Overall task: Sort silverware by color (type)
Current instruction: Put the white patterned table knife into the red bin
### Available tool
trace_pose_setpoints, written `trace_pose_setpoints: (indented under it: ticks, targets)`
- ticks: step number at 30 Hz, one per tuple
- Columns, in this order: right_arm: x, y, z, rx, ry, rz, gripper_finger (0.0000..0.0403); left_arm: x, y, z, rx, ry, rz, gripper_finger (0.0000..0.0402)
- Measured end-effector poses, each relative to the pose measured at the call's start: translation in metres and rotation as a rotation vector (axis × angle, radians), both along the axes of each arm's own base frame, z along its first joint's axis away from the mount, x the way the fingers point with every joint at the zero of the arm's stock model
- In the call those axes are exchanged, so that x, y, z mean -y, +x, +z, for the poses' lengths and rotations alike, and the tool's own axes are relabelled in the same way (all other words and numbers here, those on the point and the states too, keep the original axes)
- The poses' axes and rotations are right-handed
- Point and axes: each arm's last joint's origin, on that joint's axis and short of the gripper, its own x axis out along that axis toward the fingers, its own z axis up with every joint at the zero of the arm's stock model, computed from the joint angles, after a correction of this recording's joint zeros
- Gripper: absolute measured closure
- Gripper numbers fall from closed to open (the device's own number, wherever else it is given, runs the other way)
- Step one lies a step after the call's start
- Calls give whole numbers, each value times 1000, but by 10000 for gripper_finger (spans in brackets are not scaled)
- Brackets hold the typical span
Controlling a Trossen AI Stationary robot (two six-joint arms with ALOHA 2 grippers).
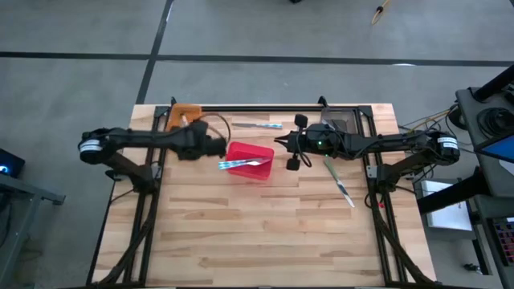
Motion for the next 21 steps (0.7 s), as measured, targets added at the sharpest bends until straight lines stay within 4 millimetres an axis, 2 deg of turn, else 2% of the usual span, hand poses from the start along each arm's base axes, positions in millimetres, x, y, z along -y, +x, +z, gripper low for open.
trace_pose_setpoints:
  ticks: [5, 10, 16, 21]
  targets:
    - [0, 2, 8, 16, 64, -23, 394, 52, -2, 13, 70, 29, -216, 296]
    - [-1, 4, 16, 19, 172, -38, 394, 108, -7, 16, 108, 63, -466, 296]
    - [-13, 3, 9, -32, 377, 82, 394, 178, -24, 12, 182, 55, -761, 296]
    - [-29, 4, 7, -47, 458, 117, 394, 221, -43, 13, 310, 132, -919, 297]
